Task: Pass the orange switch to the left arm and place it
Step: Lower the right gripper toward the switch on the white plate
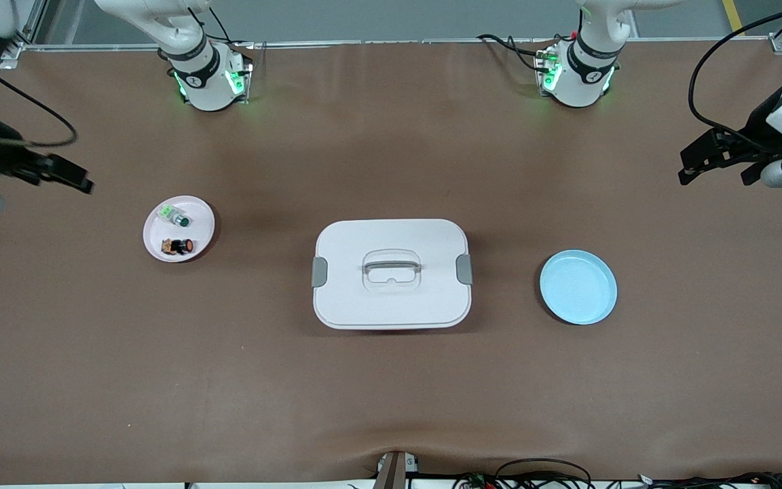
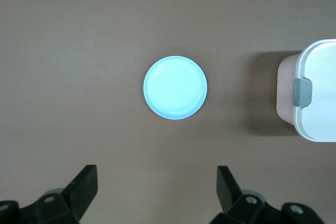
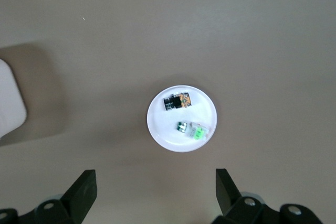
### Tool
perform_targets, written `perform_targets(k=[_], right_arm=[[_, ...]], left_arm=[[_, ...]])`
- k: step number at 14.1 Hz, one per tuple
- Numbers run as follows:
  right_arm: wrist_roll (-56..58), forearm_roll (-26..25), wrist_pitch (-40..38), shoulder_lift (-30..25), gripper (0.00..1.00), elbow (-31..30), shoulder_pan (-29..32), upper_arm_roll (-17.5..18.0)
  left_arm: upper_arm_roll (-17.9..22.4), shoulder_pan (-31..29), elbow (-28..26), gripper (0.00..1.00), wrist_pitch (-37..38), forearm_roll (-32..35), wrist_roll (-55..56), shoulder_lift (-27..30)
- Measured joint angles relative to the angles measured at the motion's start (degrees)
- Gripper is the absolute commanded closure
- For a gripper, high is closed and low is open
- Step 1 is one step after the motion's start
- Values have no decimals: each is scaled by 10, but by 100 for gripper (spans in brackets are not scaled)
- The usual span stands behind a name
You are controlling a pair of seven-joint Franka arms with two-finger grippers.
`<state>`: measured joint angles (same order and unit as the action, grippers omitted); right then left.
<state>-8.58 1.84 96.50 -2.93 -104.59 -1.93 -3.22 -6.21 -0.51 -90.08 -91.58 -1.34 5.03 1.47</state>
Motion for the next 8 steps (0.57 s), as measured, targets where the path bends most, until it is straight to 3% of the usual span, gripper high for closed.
perform_targets(k=[3, 8], right_arm=[[8, 7, 83, 3, 0, -81, -6, 0], [125, 63, 189, 4, 0, -174, 26, -11]], left_arm=[[0, 0, 0, 0, 0, 0, 0, 0], [0, 1, 0, 0, 0, 0, 0, 0]])
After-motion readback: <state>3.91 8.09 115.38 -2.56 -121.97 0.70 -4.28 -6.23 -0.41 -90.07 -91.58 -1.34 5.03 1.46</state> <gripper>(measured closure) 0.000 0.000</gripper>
